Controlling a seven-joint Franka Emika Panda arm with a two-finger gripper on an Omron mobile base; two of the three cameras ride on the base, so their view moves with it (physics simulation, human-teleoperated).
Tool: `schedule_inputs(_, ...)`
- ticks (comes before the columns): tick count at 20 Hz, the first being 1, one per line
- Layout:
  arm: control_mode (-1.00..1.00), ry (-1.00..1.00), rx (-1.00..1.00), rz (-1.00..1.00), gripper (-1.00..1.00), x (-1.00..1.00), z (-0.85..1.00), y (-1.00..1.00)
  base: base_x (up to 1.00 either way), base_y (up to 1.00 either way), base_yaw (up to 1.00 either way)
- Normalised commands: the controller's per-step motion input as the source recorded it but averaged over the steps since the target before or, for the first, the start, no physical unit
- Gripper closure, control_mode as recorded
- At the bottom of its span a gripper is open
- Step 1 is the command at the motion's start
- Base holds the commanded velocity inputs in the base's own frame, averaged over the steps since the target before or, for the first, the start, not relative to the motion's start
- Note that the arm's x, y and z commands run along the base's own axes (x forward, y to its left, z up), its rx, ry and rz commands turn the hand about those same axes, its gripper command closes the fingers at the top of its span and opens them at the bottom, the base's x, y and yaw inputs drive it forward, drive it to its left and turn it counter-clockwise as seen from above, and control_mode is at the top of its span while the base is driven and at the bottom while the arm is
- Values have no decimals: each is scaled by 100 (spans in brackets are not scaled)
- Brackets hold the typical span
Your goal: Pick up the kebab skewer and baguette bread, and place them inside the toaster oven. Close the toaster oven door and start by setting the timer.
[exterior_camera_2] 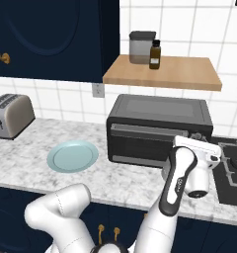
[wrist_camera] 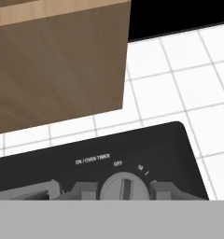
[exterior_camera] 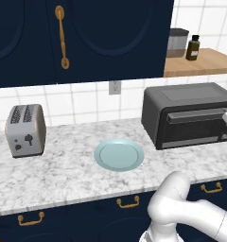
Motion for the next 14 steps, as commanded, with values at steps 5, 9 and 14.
schedule_inputs(5, -100, 0, 0, 0, 100, 34, 10, 32, 0, 0, 0)
schedule_inputs(9, -100, 0, 0, 0, 100, 38, 10, 38, 0, 0, 0)
schedule_inputs(14, -100, 0, 1, 0, 100, 27, 8, 29, 0, 0, 0)
